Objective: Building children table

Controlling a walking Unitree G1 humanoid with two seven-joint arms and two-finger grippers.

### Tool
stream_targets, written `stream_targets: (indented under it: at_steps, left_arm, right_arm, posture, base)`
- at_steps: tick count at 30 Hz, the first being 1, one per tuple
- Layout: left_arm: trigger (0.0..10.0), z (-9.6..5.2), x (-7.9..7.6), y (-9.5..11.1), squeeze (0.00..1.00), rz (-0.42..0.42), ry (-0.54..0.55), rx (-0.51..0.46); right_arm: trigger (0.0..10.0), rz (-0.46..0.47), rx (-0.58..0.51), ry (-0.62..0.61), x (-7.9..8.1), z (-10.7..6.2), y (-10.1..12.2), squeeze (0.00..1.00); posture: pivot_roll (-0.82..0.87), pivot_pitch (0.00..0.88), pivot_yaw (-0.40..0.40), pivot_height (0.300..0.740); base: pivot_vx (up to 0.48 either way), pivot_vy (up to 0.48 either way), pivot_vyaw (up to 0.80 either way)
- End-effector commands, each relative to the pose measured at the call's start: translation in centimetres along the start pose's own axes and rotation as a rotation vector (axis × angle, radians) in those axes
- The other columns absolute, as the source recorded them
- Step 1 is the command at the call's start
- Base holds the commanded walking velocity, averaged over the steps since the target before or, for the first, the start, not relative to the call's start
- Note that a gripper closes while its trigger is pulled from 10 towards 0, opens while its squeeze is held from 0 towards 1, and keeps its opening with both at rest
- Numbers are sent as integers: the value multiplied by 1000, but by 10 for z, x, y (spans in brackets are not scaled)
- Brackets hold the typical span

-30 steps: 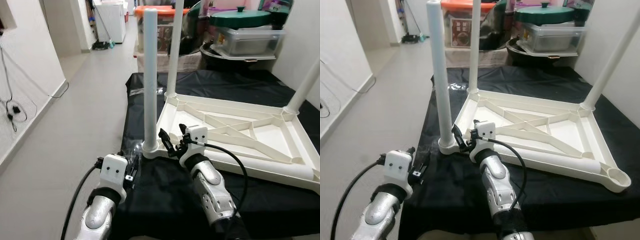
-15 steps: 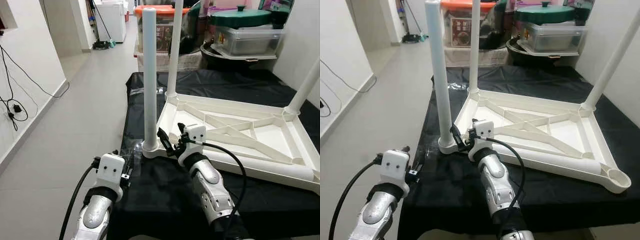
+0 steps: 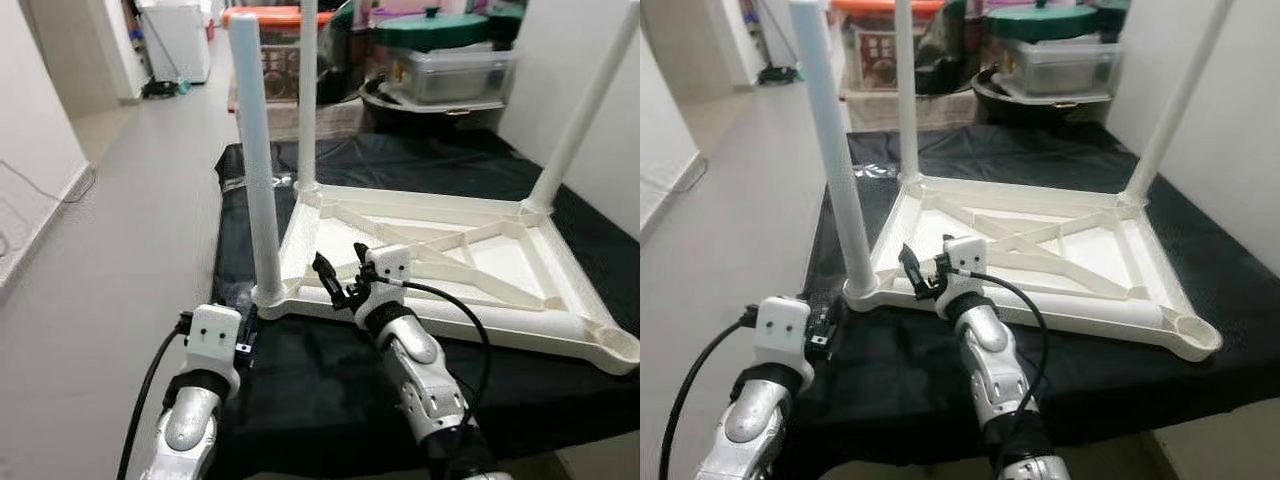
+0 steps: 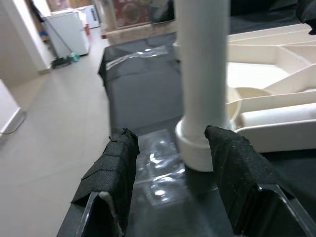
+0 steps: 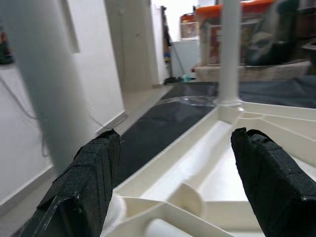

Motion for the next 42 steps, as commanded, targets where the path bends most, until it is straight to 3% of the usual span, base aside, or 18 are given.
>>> stream_targets:
  at_steps: [1, 31, 37, 42]
  left_arm:
    - [10000, -1, 2, -2, 0, 23, 0, 6]
    - [10000, -1, 6, -7, 0, 11, 4, 23]
    - [10000, -1, 12, -9, 0, -4, 48, 40]
    - [10000, -1, 14, -10, 0, -46, 64, 56]
  right_arm:
    - [10000, -1, -1, 5, 2, 1, 0, 0]
    - [10000, -17, -29, -17, -5, 9, 10, 0]
    - [10000, -34, -37, -25, -10, 12, 15, 0]
    - [10000, -24, -29, -41, -24, 19, 27, 0]
  posture:
    - [-13, 0, -8, 740]
    - [-4, 0, -7, 740]
    - [-4, 0, -7, 740]
    - [-3, 0, -12, 740]
  base:
    - [0, -405, 0]
    - [0, -449, 0]
    - [262, 0, 0]
    - [0, 0, 0]
Point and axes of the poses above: a point about 5 cm out from each wrist's last joint towards the gripper, its own z axis pointing out of the wrist towards the gripper, its own y axis along the axis of the wrist's last joint, x = y × z, the point moved 3 cm from there along z, pointing out of the wrist towards the gripper, and after that the axes turned 15 degrees about z, right-handed, at the moved point
